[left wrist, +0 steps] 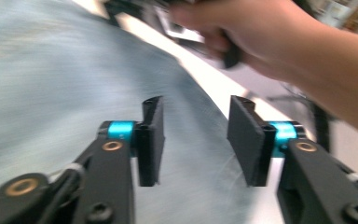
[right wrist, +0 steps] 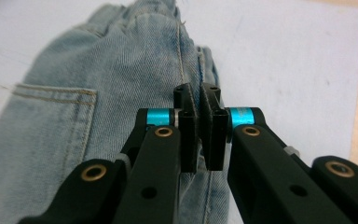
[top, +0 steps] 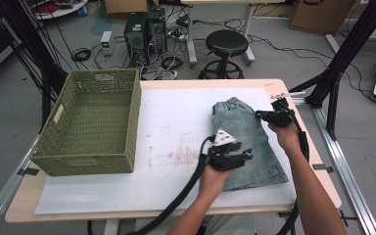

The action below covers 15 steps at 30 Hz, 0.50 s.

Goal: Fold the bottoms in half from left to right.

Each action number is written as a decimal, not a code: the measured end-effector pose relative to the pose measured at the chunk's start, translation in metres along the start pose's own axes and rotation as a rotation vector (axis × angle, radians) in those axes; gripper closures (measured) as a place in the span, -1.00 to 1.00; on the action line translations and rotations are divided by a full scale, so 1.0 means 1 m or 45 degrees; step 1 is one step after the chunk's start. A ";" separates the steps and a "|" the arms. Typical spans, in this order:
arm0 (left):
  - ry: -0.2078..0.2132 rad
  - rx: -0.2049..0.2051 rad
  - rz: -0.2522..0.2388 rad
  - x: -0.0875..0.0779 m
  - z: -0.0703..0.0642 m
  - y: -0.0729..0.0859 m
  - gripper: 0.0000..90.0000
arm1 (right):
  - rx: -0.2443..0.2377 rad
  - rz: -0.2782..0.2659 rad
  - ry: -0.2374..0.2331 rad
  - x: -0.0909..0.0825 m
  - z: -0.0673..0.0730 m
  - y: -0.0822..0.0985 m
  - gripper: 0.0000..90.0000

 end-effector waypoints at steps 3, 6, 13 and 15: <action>-0.095 -0.001 -0.021 -0.023 0.027 0.014 0.03 | 0.028 -0.012 0.037 0.003 -0.006 0.009 0.69; -0.179 -0.003 -0.047 -0.042 0.046 0.025 -0.11 | 0.038 -0.054 0.017 -0.006 -0.011 0.014 0.51; -0.283 0.022 -0.072 -0.066 0.071 0.038 -0.55 | -0.025 -0.139 -0.048 -0.046 -0.012 0.031 0.50; -0.287 0.032 -0.081 -0.071 0.076 0.041 -0.55 | -0.055 -0.142 -0.089 -0.056 -0.011 0.043 0.49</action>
Point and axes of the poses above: each handheld gripper's, and its own axes: x roughly forward along the jaws, y roughly out of its underside, z roughly to its left, the point moved 2 cm from there along x, roughly forward along the jaws, and after that the axes turned 15 degrees about x, right-handed, at the moved point
